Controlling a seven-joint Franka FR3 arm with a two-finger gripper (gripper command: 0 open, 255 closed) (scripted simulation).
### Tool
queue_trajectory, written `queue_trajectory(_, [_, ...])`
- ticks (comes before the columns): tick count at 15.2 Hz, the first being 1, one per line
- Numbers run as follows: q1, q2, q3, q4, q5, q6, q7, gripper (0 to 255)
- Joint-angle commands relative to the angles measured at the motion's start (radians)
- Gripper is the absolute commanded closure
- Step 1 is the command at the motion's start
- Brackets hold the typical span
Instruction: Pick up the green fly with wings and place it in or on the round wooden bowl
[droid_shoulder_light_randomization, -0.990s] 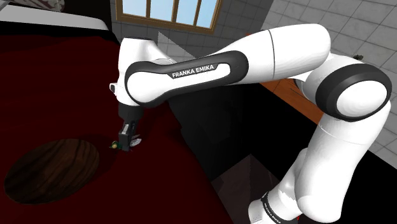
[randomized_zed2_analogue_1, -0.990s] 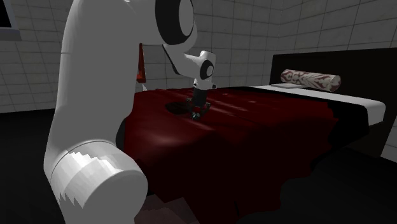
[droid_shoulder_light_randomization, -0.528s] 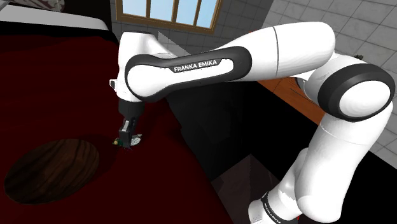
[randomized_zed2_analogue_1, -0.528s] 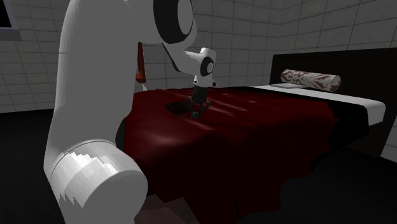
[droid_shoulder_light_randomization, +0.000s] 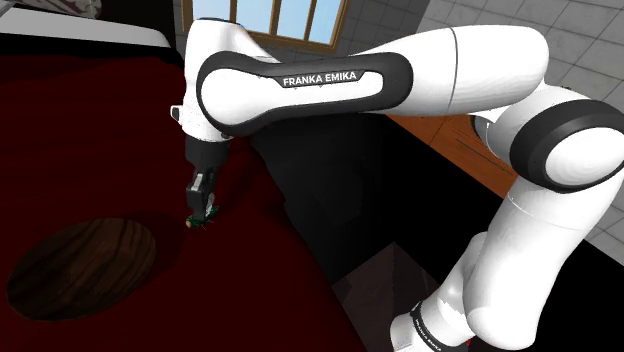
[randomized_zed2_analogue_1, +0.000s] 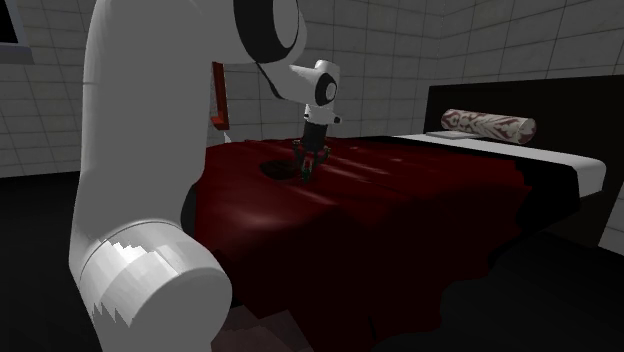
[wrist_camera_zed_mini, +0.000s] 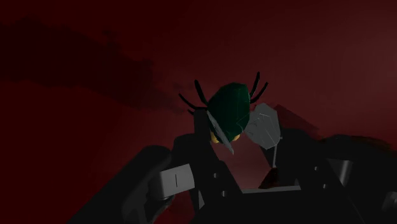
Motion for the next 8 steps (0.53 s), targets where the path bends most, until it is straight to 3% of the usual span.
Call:
queue_trajectory(1, [-0.001,-0.005,0.0,0.022,0.0,-0.028,0.002,255])
queue_trajectory(8, [-0.002,-0.019,0.001,0.098,0.001,-0.116,0.014,255])
